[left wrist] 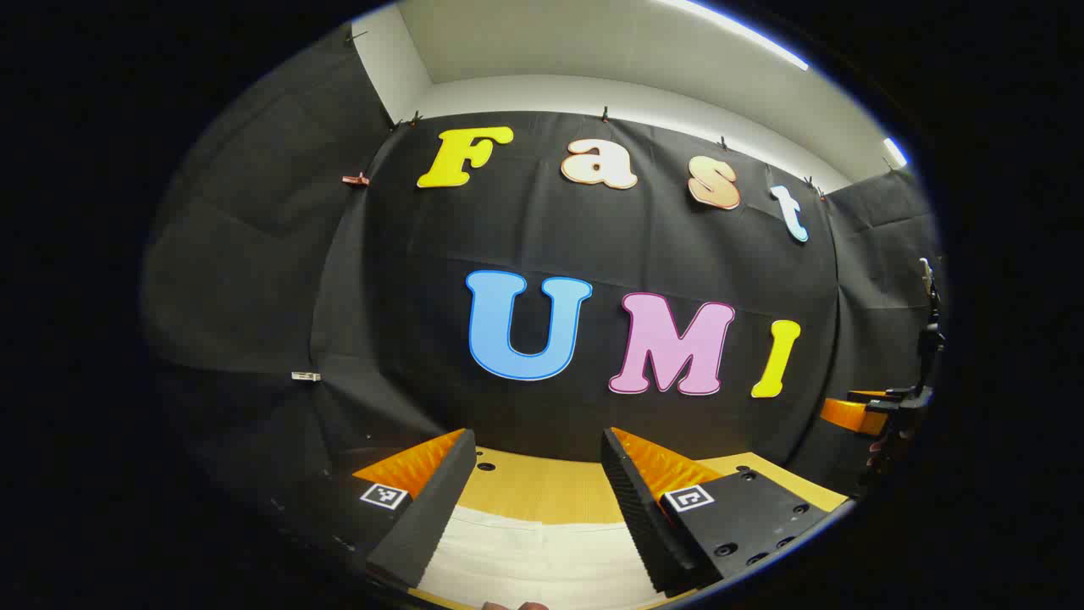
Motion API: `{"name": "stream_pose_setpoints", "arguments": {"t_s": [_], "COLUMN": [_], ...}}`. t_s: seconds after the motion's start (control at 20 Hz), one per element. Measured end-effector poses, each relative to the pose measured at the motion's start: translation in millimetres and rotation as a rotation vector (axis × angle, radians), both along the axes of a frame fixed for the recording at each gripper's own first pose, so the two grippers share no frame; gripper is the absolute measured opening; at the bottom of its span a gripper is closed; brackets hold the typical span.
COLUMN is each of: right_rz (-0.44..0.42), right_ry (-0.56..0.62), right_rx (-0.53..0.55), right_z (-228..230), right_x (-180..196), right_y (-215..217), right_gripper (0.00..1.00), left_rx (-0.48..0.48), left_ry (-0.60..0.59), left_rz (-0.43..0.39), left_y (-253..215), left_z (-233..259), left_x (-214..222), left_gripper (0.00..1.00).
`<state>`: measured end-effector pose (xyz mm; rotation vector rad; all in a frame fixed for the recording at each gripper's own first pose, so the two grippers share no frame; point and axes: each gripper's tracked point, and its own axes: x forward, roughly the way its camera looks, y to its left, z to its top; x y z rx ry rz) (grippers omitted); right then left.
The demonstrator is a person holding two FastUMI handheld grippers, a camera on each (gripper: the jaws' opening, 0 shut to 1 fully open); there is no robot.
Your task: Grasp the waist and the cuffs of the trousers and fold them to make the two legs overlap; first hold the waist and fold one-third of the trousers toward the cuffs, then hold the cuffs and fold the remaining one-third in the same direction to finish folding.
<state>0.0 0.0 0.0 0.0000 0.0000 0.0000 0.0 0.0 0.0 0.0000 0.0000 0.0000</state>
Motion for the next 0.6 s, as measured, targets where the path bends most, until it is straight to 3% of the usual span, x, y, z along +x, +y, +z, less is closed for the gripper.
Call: {"name": "stream_pose_setpoints", "arguments": {"t_s": [0.15, 0.35, 0.4, 0.6], "right_rz": [-0.029, -0.087, -0.094, -0.111], "right_ry": [0.000, 0.041, 0.054, 0.111], "right_rx": [-0.089, -0.239, -0.269, -0.349], "right_z": [-2, -20, -25, -49], "right_x": [-11, -35, -40, -50], "right_y": [-20, -59, -67, -91], "right_gripper": [0.98, 0.96, 0.99, 0.97], "left_rx": [0.021, 0.173, 0.206, 0.259], "left_ry": [0.013, 0.066, 0.081, 0.138], "left_rz": [-0.031, -0.068, -0.083, -0.092], "left_y": [1, 14, 15, 24], "left_z": [-18, -52, -59, -81], "left_x": [-1, 2, 4, 8], "left_gripper": [0.94, 0.94, 0.94, 0.98]}}
